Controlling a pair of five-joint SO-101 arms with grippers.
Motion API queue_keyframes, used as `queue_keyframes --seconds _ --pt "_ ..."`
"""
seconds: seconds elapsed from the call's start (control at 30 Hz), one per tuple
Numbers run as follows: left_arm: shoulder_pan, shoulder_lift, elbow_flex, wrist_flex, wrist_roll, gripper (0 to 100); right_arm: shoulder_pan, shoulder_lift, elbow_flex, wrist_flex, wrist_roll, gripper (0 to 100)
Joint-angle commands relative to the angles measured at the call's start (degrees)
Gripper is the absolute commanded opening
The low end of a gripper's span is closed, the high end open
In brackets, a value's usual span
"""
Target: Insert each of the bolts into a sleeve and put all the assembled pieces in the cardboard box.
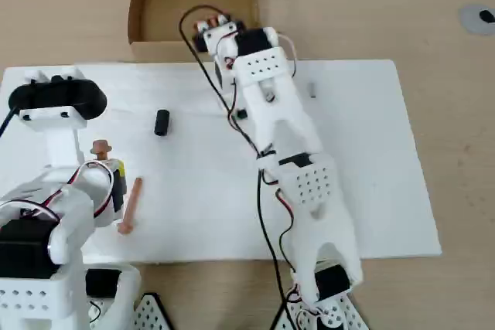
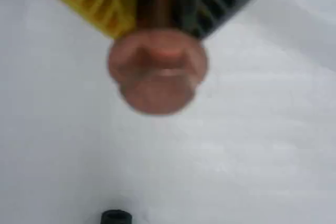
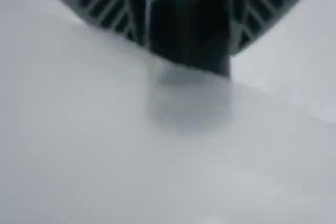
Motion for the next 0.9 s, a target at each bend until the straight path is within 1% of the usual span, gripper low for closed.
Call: queue_keyframes --seconds 0.0,0.1,0.2,0.37,0.53,0.63,0.7,0.8,0.87 --pt "0.44 -0.66 -0.35 0.0 -0.09 1 3.38 -0.84 -11.65 0.97 3.43 1.0" --pt "0.44 -0.66 -0.79 0.0 -0.09 1 5.49 -0.84 -20.09 0.97 5.27 1.0" --pt "0.44 -0.66 -0.79 0.0 -0.09 1 7.08 -2.42 -26.42 1.05 5.36 0.9" --pt "0.44 -0.66 -1.23 -1.67 0.18 1 6.37 -11.3 -28.62 1.05 4.92 0.9" --pt "0.35 -0.66 -4.4 -10.37 0.35 1 2.24 -24.66 -28.26 1.05 -0.26 0.9" --pt "0.35 -0.66 -5.1 -17.14 3.25 1 -1.01 -31.96 -28.18 1.14 -2.55 0.9" --pt "0.35 -0.66 -5.01 -20.75 5.01 1 -3.82 -36.18 -27.47 1.14 -2.73 0.9" --pt "0.7 -0.66 -5.01 -24.09 6.68 1 -8.22 -42.59 -21.32 1.14 -2.46 0.9" --pt "0.79 -0.66 -5.01 -25.41 7.38 1 -10.95 -47.52 -11.74 1.14 -2.46 0.9"
